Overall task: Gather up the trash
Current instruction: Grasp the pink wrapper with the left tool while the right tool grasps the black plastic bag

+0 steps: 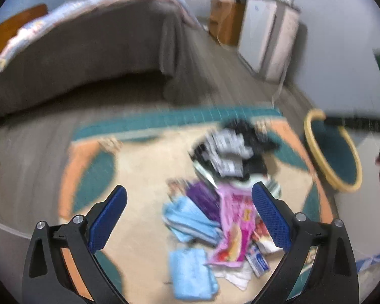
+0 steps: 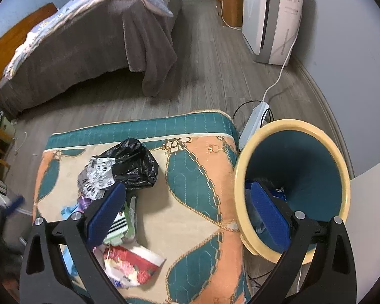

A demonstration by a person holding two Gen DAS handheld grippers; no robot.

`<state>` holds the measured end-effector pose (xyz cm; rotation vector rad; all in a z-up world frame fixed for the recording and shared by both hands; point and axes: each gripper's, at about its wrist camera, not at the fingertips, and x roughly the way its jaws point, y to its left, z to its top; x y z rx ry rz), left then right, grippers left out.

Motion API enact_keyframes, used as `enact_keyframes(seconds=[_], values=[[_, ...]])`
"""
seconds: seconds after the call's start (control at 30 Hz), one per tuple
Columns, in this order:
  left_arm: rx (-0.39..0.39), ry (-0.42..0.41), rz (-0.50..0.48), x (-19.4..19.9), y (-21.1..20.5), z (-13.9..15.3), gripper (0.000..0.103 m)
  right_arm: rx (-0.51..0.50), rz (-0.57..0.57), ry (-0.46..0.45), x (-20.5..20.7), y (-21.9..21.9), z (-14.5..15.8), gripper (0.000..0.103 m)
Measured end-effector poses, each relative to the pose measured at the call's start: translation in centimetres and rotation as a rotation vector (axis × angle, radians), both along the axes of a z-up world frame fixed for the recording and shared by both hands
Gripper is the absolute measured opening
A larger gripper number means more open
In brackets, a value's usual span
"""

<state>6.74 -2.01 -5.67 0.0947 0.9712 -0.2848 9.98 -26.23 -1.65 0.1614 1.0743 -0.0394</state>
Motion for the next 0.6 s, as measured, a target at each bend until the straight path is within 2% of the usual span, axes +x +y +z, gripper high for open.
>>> enact_keyframes(seconds=[0.1, 0.23, 0.27, 0.3, 0.37, 0.47, 0.6], values=[[0.046, 0.027, -0.074, -0.1, -2.0, -2.2, 0.097, 0.035, -0.021, 0.028, 1.2, 0.5, -1.1, 0.097], [0.052, 0.074, -0.137, 0.3, -3.5, -3.9, 0.094, 0.05, -0.022, 0.05, 2.6, 1.3, -2.2, 0.097], [0.046, 0.091, -0.145, 0.5, -3.6, -4.2, 0.088, 0.048, -0.018, 0.055, 2.8, 1.6, -2.4, 0.097], [0.037, 0.124, -0.158, 0.7, -3.7, -4.8, 0.071, 0.045, -0.008, 0.063, 3.2, 2.0, -2.8, 0.097], [0.017, 0.182, -0.176, 1.1, -3.7, -5.5, 0.046, 0.039, 0.007, 0.076, 3.7, 2.6, -3.4, 0.097], [0.009, 0.2, -0.193, 1.5, -3.5, -5.4, 0.033, 0.025, 0.031, 0.098, 4.6, 3.5, -4.3, 0.097], [0.007, 0.168, -0.211, 2.0, -2.9, -3.8, 0.028, 0.048, 0.016, 0.106, 5.5, 3.9, -4.9, 0.097]])
